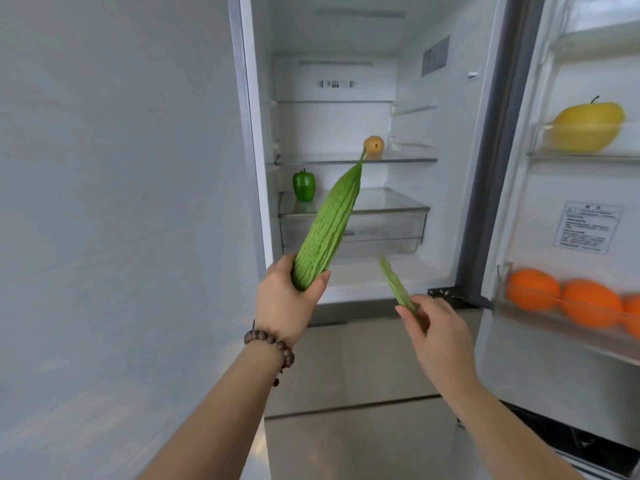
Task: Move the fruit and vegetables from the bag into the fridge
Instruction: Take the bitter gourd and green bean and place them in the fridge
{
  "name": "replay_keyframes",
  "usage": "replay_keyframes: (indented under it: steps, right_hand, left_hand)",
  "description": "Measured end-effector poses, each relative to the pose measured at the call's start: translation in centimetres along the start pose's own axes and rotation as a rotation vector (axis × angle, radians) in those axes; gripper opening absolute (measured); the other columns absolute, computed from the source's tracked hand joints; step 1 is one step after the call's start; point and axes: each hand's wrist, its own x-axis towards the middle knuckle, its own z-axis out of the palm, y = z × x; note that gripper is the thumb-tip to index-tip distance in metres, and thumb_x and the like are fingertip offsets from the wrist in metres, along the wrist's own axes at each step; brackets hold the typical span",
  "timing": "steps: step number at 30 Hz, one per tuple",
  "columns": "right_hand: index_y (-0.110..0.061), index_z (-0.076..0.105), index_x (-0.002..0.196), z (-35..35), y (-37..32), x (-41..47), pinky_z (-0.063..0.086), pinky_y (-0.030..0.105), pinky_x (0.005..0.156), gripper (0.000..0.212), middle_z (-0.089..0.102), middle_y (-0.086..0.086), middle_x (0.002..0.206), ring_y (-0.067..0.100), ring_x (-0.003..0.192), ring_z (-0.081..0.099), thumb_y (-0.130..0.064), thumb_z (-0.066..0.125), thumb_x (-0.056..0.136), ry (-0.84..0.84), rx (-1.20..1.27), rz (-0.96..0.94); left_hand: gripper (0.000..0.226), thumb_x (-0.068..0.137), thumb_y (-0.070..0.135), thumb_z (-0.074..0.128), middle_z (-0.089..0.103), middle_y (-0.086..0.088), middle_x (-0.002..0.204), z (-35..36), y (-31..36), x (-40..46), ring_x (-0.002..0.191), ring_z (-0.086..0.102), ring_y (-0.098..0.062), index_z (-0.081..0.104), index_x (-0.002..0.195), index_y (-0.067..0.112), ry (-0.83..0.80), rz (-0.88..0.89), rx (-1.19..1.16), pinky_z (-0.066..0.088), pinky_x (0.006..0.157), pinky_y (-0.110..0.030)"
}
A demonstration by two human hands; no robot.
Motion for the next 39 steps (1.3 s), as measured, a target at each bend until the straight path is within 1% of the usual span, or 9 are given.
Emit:
replay_keyframes:
  steps: [4, 11, 18, 24, 26, 29, 32, 35, 39]
  right_hand:
    - [-0.013, 0.065, 0.1, 2.2, 2.3, 5.2, 0.032, 0.01, 0.052, 0.026, 0.052, -0.006, 0.075, 0.008, 0.06, 0.05, -0.033, 0.06, 0.085, 0.051, -0.025, 0.005]
    - [-0.017, 0.063, 0.104, 6.3, 6.4, 15.5, 0.03, 0.01, 0.053, 0.027, 0.049, -0.011, 0.075, 0.003, 0.059, 0.05, -0.037, 0.056, 0.086, 0.1, 0.019, -0.016]
    - [-0.02, 0.063, 0.107, 9.0, 10.2, 24.5, 0.04, 0.015, 0.058, 0.035, 0.055, -0.01, 0.084, 0.004, 0.067, 0.054, -0.045, 0.05, 0.085, 0.146, 0.117, -0.051]
    - [-0.018, 0.065, 0.103, 11.1, 11.6, 28.4, 0.039, 0.019, 0.055, 0.025, 0.052, -0.01, 0.08, 0.012, 0.066, 0.053, -0.034, 0.058, 0.085, 0.206, 0.136, -0.067]
    - [-0.017, 0.066, 0.101, 11.7, 11.9, 29.2, 0.04, 0.021, 0.055, 0.022, 0.05, -0.01, 0.079, 0.012, 0.066, 0.052, -0.03, 0.061, 0.084, 0.224, 0.143, -0.061]
    - [-0.017, 0.067, 0.099, 12.3, 12.3, 30.1, 0.041, 0.022, 0.056, 0.021, 0.051, -0.01, 0.079, 0.012, 0.066, 0.053, -0.029, 0.063, 0.083, 0.241, 0.155, -0.051]
    - [-0.018, 0.066, 0.1, 12.5, 12.4, 30.7, 0.04, 0.019, 0.055, 0.024, 0.051, -0.01, 0.078, 0.012, 0.067, 0.053, -0.034, 0.059, 0.084, 0.249, 0.176, -0.056]
    - [-0.019, 0.066, 0.098, 12.1, 12.1, 31.0, 0.04, 0.019, 0.055, 0.025, 0.051, -0.01, 0.077, 0.01, 0.066, 0.054, -0.036, 0.057, 0.083, 0.277, 0.199, -0.071]
    - [-0.021, 0.066, 0.096, 11.7, 11.3, 31.7, 0.041, 0.022, 0.055, 0.018, 0.05, -0.008, 0.077, 0.008, 0.068, 0.053, -0.032, 0.059, 0.084, 0.309, 0.217, -0.088]
  left_hand:
    - [0.035, 0.077, 0.049, 0.065, 0.059, -0.002, 0.083, 2.5, 1.4, 8.1, 0.067, 0.053, -0.015, 0.058, 0.094, 0.019, -0.022, 0.151, 0.099, 0.035, 0.052, -0.024]
    - [0.056, 0.078, 0.048, 0.067, 0.061, -0.007, 0.108, 6.1, 6.3, 22.3, 0.099, 0.059, -0.028, 0.051, 0.123, 0.019, -0.054, 0.412, 0.381, 0.05, 0.084, -0.042]
    - [0.055, 0.082, 0.048, 0.063, 0.057, -0.002, 0.098, 9.3, 10.7, 35.2, 0.085, 0.052, -0.021, 0.047, 0.121, 0.012, -0.115, 0.365, 0.477, 0.042, 0.074, -0.03]
    - [0.067, 0.082, 0.056, 0.059, 0.056, -0.011, 0.124, 11.3, 8.8, 42.9, 0.111, 0.054, -0.027, 0.05, 0.127, 0.008, -0.227, 0.204, 0.712, 0.042, 0.085, -0.031]
    - [0.07, 0.08, 0.062, 0.056, 0.059, -0.012, 0.121, 12.1, 7.8, 44.6, 0.107, 0.057, -0.028, 0.055, 0.122, 0.006, -0.293, 0.156, 0.829, 0.046, 0.088, -0.034]
    - [0.061, 0.086, 0.06, 0.048, 0.063, -0.012, 0.096, 13.4, 6.7, 46.1, 0.087, 0.059, -0.027, 0.06, 0.096, 0.001, -0.342, 0.077, 0.902, 0.047, 0.073, -0.031]
    - [0.052, 0.094, 0.051, 0.039, 0.049, -0.007, 0.069, 14.7, 5.7, 47.1, 0.067, 0.051, -0.022, 0.045, 0.067, 0.006, -0.319, 0.029, 0.916, 0.041, 0.066, -0.029]
    - [0.051, 0.094, 0.051, 0.037, 0.041, -0.005, 0.067, 15.4, 4.6, 48.1, 0.067, 0.047, -0.019, 0.034, 0.06, 0.012, -0.341, -0.006, 0.944, 0.041, 0.073, -0.029]
    - [0.046, 0.093, 0.039, 0.052, 0.036, 0.0, 0.063, 14.9, 4.7, 47.4, 0.053, 0.033, -0.011, 0.033, 0.059, 0.013, -0.407, 0.006, 0.975, 0.029, 0.048, -0.022]
